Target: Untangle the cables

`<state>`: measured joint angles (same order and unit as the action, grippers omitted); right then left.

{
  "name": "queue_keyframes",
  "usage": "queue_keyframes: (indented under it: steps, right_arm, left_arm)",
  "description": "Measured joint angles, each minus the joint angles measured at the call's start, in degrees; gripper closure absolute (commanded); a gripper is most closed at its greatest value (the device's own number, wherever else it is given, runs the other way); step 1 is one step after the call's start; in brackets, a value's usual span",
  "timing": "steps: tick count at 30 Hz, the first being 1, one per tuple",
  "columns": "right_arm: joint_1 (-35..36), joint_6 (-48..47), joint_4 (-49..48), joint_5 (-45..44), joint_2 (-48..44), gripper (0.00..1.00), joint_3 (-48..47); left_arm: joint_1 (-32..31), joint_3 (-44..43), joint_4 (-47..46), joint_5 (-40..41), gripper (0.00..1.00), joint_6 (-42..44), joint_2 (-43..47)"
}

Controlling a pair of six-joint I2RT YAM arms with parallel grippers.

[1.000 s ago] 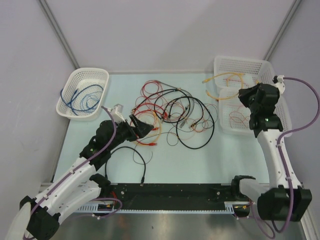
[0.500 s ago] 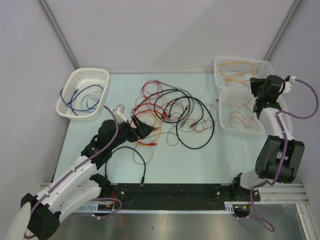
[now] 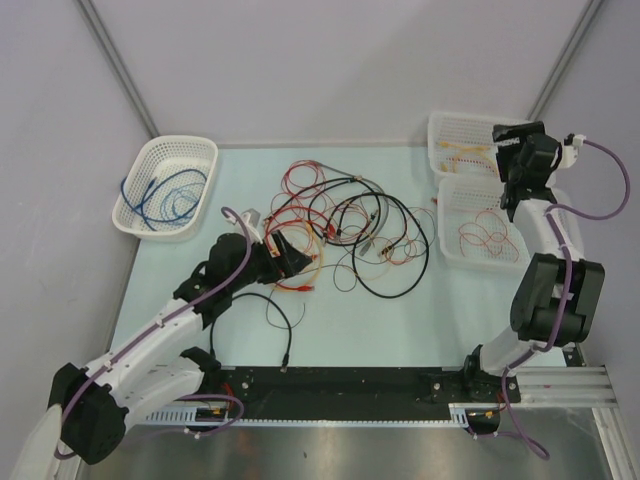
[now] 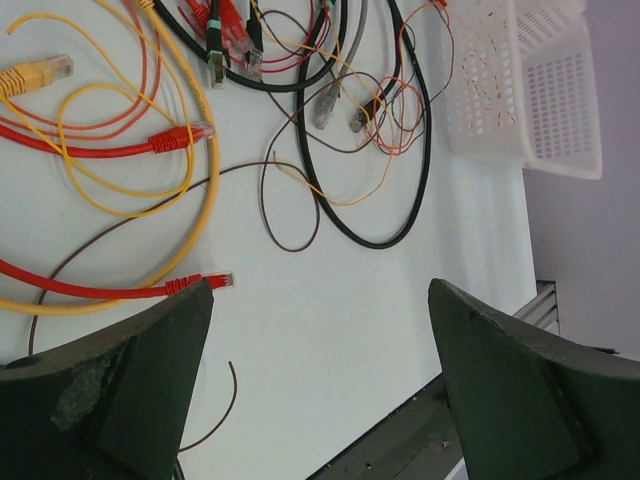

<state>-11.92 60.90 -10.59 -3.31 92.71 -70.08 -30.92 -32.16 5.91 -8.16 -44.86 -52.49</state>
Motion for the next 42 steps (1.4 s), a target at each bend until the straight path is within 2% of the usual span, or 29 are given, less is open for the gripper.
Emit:
queue_keyframes:
  steps: [4, 7, 11, 15, 22, 28, 33, 41, 42]
  right_arm:
    - [4.8, -1.7, 0.5, -1.0, -6.3, 0.11, -0.2]
    - [11.0, -5.4, 1.1, -1.2, -12.3, 0.13, -0.8]
    - [27.1, -12.8, 3.5, -2.5, -18.9, 0.15, -1.7]
    - [43.0, -19.5, 8.1, -3.7, -22.6, 0.17, 0.2]
    - [55.8, -23.8, 19.0, -8.4, -25.0, 0.21, 9.8]
    - [61.4, -22.9, 23.9, -10.1, -31.0, 0.22, 21.1]
    - [62.0, -21.9, 24.4, -11.2, -35.3, 0.22, 24.8]
    - [62.1, -22.2, 24.3, -12.5, -36.1, 0.22, 25.0]
    - [62.1, -22.3, 24.3, -12.5, -36.2, 0.23, 25.2]
  left_arm:
    - [0.1, -1.7, 0.8, 0.2, 0.06, 0.4, 0.2]
    - [0.2, -1.8, 1.2, 1.2, 0.07, 0.4, 1.6]
    - [0.2, -2.6, 3.1, 3.8, 0.09, 0.5, 1.9]
    - [0.3, -5.8, 6.7, 5.1, 0.15, 0.9, -3.6]
    - [2.0, -6.6, 10.1, 8.1, 0.18, 0.2, -12.4]
    - [9.1, -9.6, 11.6, 12.7, 0.2, 0.3, -17.8]
    - [14.3, -11.0, 11.6, 14.0, 0.25, 0.8, -24.7]
    - [14.8, -12.2, 11.7, 12.8, 0.33, 2.0, -33.9]
    - [14.8, -12.4, 11.4, 12.7, 0.4, 2.1, -33.9]
